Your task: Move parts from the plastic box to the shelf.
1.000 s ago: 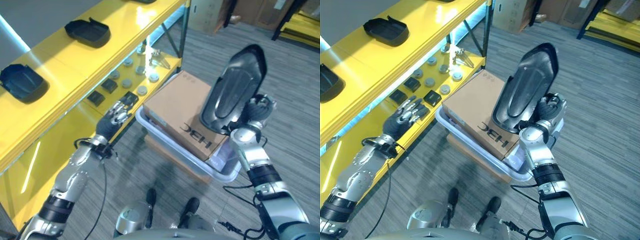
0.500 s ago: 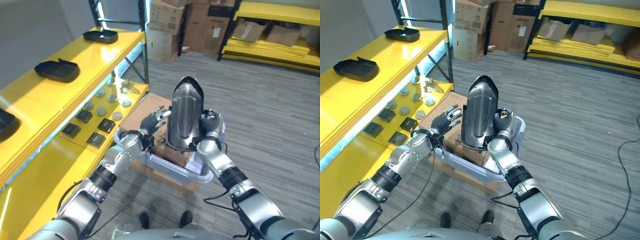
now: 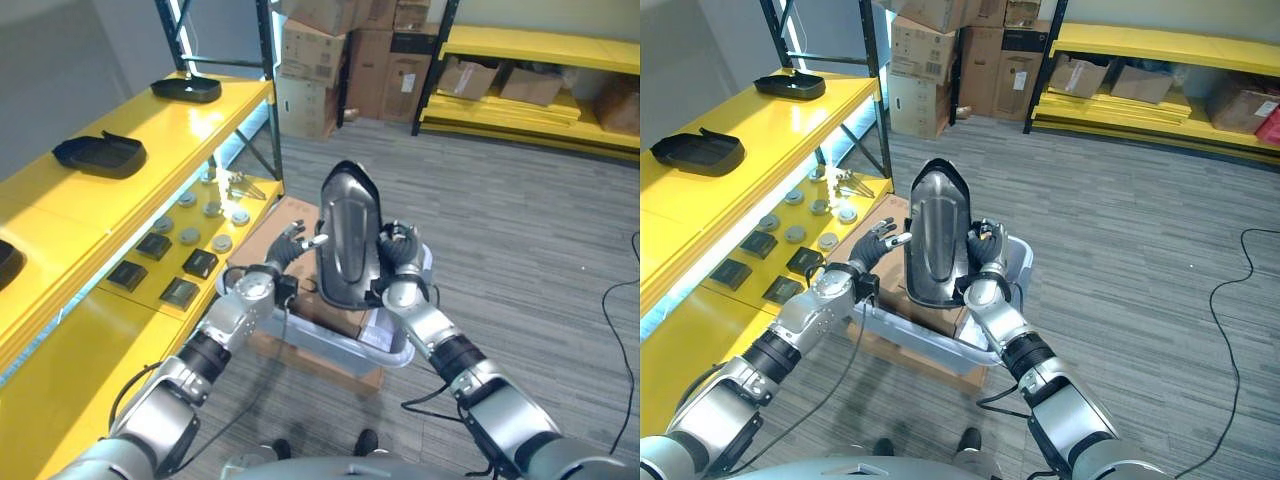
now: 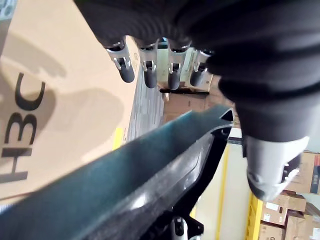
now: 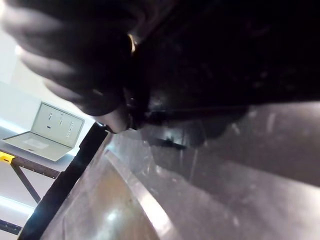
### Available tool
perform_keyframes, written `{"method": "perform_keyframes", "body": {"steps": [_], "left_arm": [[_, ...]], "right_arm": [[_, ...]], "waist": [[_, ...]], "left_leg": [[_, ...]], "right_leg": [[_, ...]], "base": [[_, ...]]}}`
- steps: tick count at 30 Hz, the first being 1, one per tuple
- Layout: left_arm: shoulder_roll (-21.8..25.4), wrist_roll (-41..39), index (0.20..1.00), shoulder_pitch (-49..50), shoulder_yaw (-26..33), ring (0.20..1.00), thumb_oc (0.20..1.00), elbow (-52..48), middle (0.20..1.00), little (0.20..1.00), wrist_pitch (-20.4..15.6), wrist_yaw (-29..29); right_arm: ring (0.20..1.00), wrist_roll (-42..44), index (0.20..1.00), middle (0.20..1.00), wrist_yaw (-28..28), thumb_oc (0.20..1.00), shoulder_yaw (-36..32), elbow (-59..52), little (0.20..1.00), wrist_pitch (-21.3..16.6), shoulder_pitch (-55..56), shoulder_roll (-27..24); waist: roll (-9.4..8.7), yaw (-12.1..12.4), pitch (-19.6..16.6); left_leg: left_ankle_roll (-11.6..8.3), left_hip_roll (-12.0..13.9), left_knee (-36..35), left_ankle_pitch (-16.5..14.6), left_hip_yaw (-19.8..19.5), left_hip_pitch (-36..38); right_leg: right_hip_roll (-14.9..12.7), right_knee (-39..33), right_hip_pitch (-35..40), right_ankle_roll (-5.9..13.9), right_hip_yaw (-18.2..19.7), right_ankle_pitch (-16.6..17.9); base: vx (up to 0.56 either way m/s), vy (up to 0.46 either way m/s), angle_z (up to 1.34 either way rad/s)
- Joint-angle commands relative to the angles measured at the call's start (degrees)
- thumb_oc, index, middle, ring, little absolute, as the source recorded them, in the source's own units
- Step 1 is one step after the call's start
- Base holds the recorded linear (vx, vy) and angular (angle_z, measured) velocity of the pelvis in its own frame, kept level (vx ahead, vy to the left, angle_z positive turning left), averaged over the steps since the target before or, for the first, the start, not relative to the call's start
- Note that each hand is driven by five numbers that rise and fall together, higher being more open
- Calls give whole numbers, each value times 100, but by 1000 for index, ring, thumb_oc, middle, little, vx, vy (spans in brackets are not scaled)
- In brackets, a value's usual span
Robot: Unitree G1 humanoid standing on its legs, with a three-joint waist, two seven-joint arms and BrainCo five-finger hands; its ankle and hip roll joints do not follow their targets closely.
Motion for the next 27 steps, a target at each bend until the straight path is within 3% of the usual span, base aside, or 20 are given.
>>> {"method": "perform_keyframes", "body": {"steps": [1, 10, 12, 21, 22, 27], "left_arm": [[-170, 359, 1000, -415, -105, 1000, 1000, 436, 1000, 1000, -440, -112], [-192, 327, 1000, -461, -212, 1000, 1000, 451, 1000, 1000, -340, -269], [-363, 245, 1000, -439, -346, 1000, 1000, 649, 1000, 1000, -146, 58], [-363, 245, 1000, -439, -346, 1000, 1000, 649, 1000, 1000, -146, 58], [-575, 23, 1000, -364, -436, 1000, 1000, 1057, 1000, 1000, -379, -145], [-705, -121, 1000, -386, -525, 1000, 1000, 1085, 1000, 1000, -432, -207]], "right_arm": [[200, -250, 200, 200, -43, 200, -41, -148, 200, -563, -441, -35], [200, -237, 200, 200, -39, 200, -24, 42, 200, -626, -521, 13], [200, -164, 200, 200, -19, 200, 9, 166, 200, -684, -609, 91], [200, -164, 200, 200, -19, 200, 9, 166, 200, -684, -609, 90], [200, -26, 200, 200, -38, 200, 60, 227, 200, -788, -664, 273], [200, 38, 200, 200, 20, 200, 129, 233, 200, -800, -721, 418]], "waist": [[-12, 160, -297], [4, 190, -300], [-3, 166, -313], [-3, 166, -313], [-14, 141, -311], [-24, 131, -321]], "left_leg": [[-148, 244, 75, -253, 75, -241], [-146, 226, 67, -244, 37, -235], [-142, 215, 50, -246, 24, -200], [-142, 215, 50, -246, 24, -199], [-141, 226, 37, -258, 43, -137], [-139, 221, 22, -267, 55, -99]], "right_leg": [[-330, 152, 387, 658, 48, -688], [-336, 147, 411, 659, 15, -678], [-328, 153, 425, 668, 32, -684], [-328, 153, 426, 668, 33, -684], [-331, 156, 448, 665, 42, -679], [-326, 146, 468, 666, 52, -672]], "base": [[0, 0, 0], [0, 0, 0], [0, 0, 0], [1, -3, 0], [12, -33, 0], [3, -7, 0]]}}
